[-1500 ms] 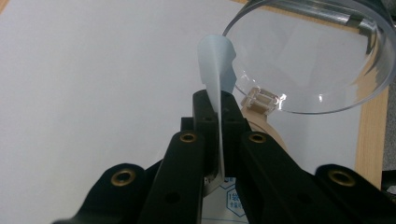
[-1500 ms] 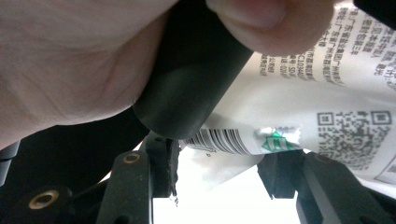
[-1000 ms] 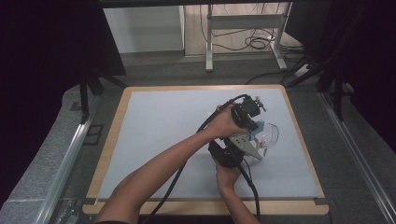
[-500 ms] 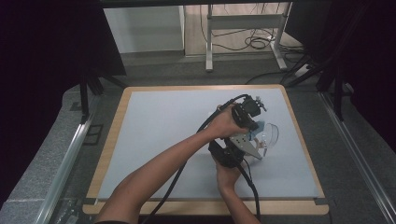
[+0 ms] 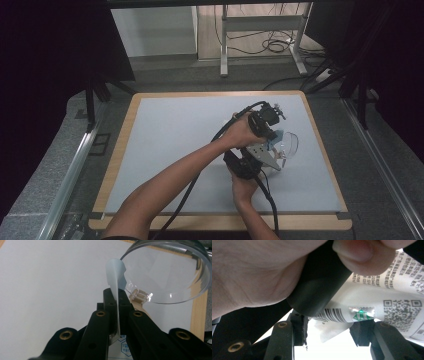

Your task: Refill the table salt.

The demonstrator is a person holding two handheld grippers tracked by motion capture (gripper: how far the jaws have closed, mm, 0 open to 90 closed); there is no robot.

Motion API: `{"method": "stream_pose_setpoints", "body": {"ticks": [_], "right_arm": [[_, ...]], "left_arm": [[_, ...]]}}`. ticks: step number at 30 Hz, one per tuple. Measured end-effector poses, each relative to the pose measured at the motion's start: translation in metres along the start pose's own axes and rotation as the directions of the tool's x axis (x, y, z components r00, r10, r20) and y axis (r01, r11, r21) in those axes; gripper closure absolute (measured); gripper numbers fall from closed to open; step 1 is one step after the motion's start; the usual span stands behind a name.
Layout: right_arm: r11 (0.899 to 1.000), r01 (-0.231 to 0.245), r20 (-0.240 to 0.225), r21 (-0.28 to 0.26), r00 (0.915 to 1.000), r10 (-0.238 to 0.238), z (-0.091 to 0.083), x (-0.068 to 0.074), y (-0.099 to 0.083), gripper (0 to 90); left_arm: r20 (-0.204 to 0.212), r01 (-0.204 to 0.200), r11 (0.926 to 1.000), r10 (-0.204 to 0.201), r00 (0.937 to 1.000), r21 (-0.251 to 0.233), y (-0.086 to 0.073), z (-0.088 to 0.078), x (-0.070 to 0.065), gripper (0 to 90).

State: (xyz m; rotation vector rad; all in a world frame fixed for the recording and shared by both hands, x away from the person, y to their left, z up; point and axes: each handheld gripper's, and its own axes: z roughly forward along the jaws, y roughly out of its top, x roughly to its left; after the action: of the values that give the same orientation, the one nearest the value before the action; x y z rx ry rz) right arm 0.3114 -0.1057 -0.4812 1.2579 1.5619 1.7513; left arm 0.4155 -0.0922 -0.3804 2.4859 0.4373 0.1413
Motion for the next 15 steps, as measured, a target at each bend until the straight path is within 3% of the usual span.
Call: {"method": "stream_pose_setpoints", "body": {"ticks": [15], "right_arm": [[1.0,0.006,-0.001,-0.001,1.0,-0.006,0.0,0.001,0.001,54.9]], "left_arm": [[0.0,0.0,1.0,0.0,1.0,0.0,-0.0002,-0.0013,-0.0001,89.9]]}}
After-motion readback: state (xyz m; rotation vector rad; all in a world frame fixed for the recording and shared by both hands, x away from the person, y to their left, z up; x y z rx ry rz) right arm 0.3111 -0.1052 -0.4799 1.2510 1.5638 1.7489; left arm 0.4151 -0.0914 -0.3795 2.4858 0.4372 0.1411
